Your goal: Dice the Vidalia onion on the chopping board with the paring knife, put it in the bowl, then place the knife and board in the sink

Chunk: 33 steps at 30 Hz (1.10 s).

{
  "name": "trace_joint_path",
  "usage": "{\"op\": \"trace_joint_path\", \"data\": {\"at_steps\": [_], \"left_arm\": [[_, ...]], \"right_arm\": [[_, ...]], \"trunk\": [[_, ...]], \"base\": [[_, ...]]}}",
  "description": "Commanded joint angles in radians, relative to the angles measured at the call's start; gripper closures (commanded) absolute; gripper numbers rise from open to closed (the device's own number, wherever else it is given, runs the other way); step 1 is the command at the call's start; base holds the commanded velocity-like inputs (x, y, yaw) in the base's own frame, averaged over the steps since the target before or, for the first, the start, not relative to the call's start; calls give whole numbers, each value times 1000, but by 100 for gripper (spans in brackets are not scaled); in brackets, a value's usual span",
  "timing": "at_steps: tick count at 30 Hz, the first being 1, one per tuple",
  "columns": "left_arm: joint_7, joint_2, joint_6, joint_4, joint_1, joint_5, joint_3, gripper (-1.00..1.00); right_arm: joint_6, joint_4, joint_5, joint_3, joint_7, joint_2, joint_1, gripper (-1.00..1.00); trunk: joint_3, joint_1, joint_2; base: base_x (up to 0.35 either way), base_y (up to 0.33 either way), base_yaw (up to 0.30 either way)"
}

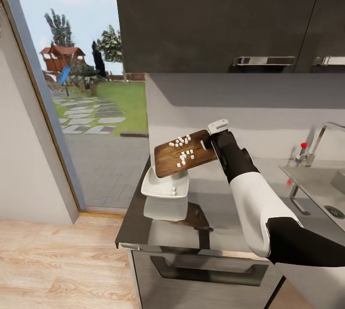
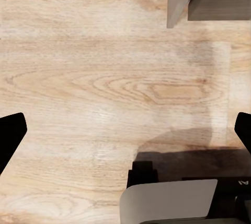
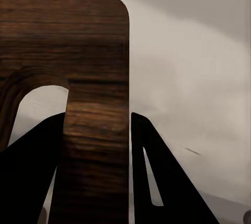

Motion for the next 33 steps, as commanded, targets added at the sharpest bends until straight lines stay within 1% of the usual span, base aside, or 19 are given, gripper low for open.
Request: {"op": "trace_joint_path", "data": {"at_steps": [1, 9, 11, 13, 15, 23, 24, 28, 33], "left_arm": [[0, -1, -7, 4, -2, 9, -9, -100], [0, 0, -7, 4, -2, 9, -9, -100], [0, 0, -7, 4, -2, 9, -9, -100], [0, 0, -7, 4, -2, 9, -9, -100], [0, 0, -7, 4, -2, 9, -9, -100], [0, 0, -7, 4, -2, 9, -9, -100], [-3, 2, -5, 2, -2, 14, -9, -100], [-3, 2, -5, 2, -2, 14, -9, -100], [-3, 1, -5, 2, -2, 14, -9, -100]], "right_arm": [[3, -1, 10, -5, 10, 1, -1, 100], [3, -1, 10, -1, 10, 1, -1, 100], [3, -1, 10, 18, 10, 1, -1, 100], [3, -1, 11, 52, 10, 1, -1, 100], [3, -1, 11, 59, 10, 1, -1, 100], [3, 0, 10, 64, 9, 1, -1, 100], [8, -4, 8, 64, 8, 1, -1, 100], [27, -4, 8, 64, 8, 1, -1, 100], [4, -7, 9, 64, 7, 1, -1, 100]], "trunk": [[0, 0, -1], [12, 0, -1], [15, 0, -1], [18, 0, -1], [21, 0, -1], [24, 0, -1], [24, 0, -1], [24, 0, -1], [24, 0, -1]], "base": [[0, 0, 0], [0, 0, 0], [0, 0, 0], [0, 0, 0], [0, 0, 0], [0, 0, 0], [0, 0, 0], [0, 0, 0], [0, 0, 0]]}}
